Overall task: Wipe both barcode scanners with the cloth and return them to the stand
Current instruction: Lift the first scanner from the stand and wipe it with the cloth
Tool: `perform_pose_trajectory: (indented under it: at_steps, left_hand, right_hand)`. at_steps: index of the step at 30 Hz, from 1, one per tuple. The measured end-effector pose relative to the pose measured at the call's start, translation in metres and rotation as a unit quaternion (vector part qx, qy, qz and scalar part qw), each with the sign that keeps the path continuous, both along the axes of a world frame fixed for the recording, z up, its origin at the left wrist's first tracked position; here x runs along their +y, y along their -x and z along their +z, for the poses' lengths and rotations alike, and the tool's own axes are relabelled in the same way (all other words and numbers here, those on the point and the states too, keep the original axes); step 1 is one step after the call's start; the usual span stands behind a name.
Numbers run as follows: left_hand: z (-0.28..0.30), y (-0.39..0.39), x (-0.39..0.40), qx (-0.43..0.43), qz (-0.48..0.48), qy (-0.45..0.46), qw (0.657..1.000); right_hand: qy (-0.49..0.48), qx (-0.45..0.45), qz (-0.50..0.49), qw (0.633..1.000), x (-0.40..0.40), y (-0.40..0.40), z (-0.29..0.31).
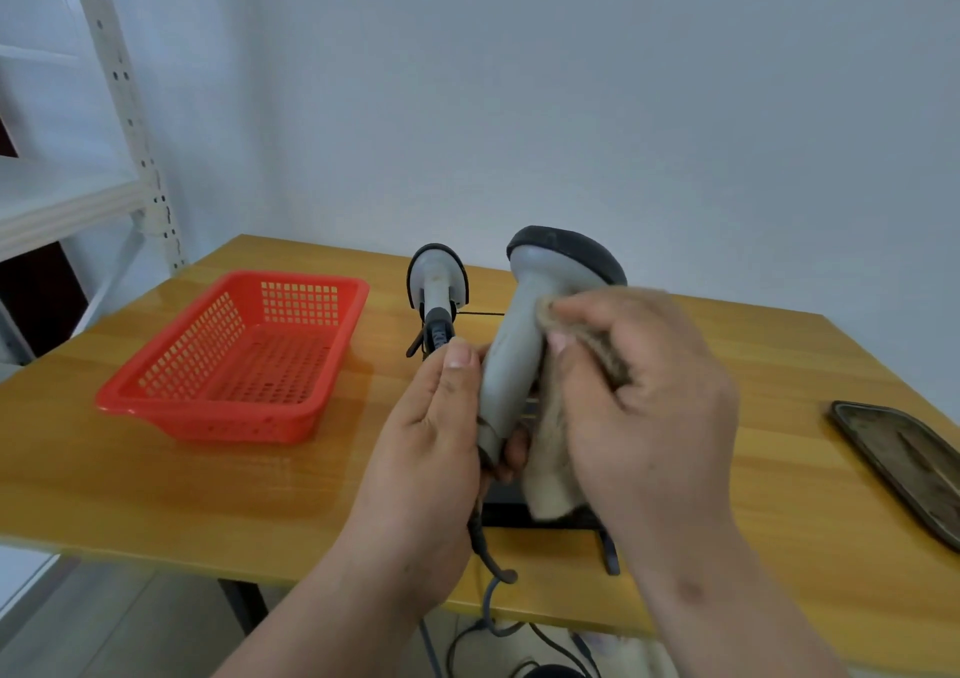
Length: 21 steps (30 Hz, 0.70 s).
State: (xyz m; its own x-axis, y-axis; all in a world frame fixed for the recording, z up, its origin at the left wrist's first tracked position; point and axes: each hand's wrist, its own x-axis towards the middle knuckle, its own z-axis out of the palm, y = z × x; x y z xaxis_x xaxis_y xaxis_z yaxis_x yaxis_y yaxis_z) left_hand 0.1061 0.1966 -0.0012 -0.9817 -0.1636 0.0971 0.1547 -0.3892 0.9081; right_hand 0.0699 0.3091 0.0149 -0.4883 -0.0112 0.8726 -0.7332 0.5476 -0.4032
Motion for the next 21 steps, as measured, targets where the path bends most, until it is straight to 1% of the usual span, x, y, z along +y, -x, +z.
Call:
perform_pose_trajectory:
  at_steps: [2,3,6,8,12,13,17,19,21]
  left_hand:
    - [0.001,-0.001,0.003,0.002,-0.002,0.000,1.000]
    - [0.002,-0.001,0.003,0.006,-0.002,0.006,1.000]
    - [0.004,0.000,-0.002,0.010,-0.001,0.004,1.000]
    - [0.002,0.001,-0.003,0.008,0.002,0.006,1.000]
    - [0.002,-0.001,0.005,0.025,0.007,0.046,0.999]
    - [0.002,-0.001,0.006,0.032,0.011,0.060,0.998]
    - [-0.001,-0.001,0.001,0.045,0.028,0.091,0.994]
    - [-0.003,-0.003,0.001,0.043,0.038,0.128,0.990]
    - [-0.003,-0.005,0.004,0.046,0.034,0.139,0.989]
  right_hand:
    - [0.029,0.007,-0.020,0.999,0.001,0.004,0.006]
    - [0.027,0.013,-0.023,0.999,0.000,0.002,0.004]
    - [-0.033,0.047,-0.002,0.998,-0.005,-0.012,-0.009]
    - [-0.053,0.049,0.006,0.997,-0.003,-0.010,-0.009]
    - [-0.008,0.041,-0.033,0.999,0.002,0.004,0.008]
    - [-0.015,0.046,-0.032,0.998,0.001,0.001,0.008]
    - [-0.103,0.090,0.007,0.991,-0.001,-0.011,-0.004]
    - [-0.086,0.061,-0.002,0.994,0.005,0.000,0.001]
    - [-0.053,0.046,-0.024,0.997,0.007,0.005,0.007]
